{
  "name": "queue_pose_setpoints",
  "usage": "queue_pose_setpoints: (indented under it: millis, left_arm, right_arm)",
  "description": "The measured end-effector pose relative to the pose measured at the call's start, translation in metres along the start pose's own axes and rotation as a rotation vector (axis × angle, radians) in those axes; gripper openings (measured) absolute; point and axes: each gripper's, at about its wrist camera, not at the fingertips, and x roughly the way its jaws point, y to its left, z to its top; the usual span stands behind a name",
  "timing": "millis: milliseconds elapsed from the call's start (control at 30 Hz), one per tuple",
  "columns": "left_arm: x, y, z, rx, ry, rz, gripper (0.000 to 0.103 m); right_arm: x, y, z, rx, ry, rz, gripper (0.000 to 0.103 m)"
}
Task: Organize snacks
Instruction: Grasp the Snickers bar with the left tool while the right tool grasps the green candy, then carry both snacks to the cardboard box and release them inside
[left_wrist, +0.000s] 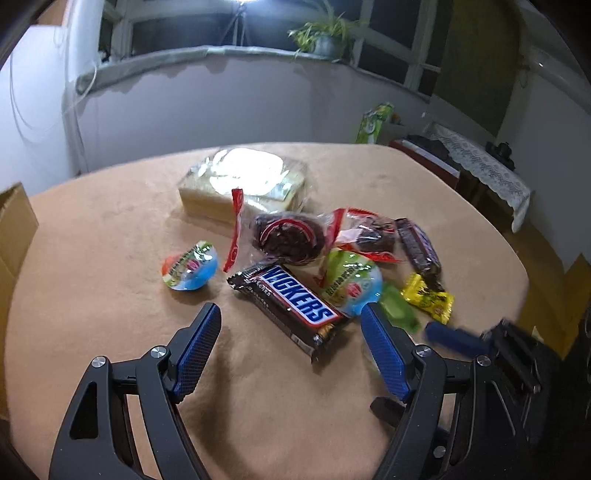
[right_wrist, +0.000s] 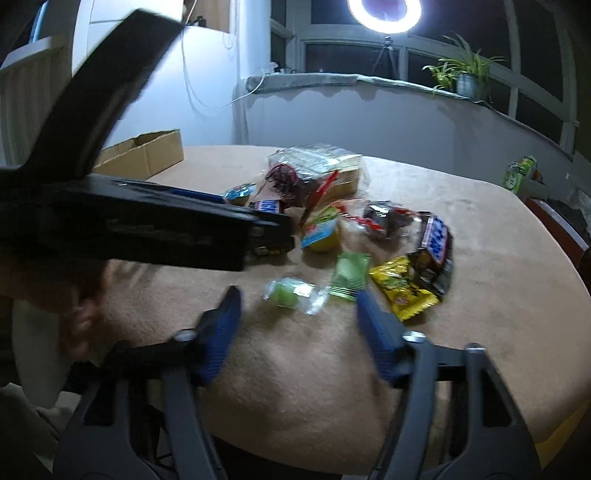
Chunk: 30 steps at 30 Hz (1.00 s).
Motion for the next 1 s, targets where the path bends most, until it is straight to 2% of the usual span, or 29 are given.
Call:
queue_pose_setpoints:
  millis: [67,133,167,200,433,667,1000]
  left_arm:
    - [0.004,-0.001,0.000,-0.001,0.007,0.000,0.064]
    - [0.008,-0.003,0.000,0.010,0.020,-0.004,0.060]
    - [0.008,-0.004,0.000,0.018,0.018,-0.001,0.057]
    - [0.008,-0.005,-0.001,0.026,0.017,-0.001,0.055]
    - [0.003,0.011,-0.001,-0.017,0.000,-0.042,0.036]
    - [-0.012,0.025,-0.007,-0.058,-0.031,-0.065,0.034]
    - [-0.045,0.043,-0.013,-0.089,-0.096,-0.053,0.034]
  right_arm:
    - [0.003,0.003,0.001,-0.016,-0.003,-0.002,0.045]
    - [0.005,0.003,0.002,-0.016,-0.004,0.002,0.040]
    - [0.005,0.004,0.002,-0.016,-0.005,0.000,0.030]
    - [0.005,0.004,0.003,-0.017,-0.007,0.000,0.028]
    - [0.002,0.003,0.002,-0.012,-0.030,0.000,0.025]
    - [-0.011,0.002,0.006,-0.007,-0.071,-0.023,0.025]
    - [-0.026,0.009,0.009,-0.015,-0.105,-0.040,0.025]
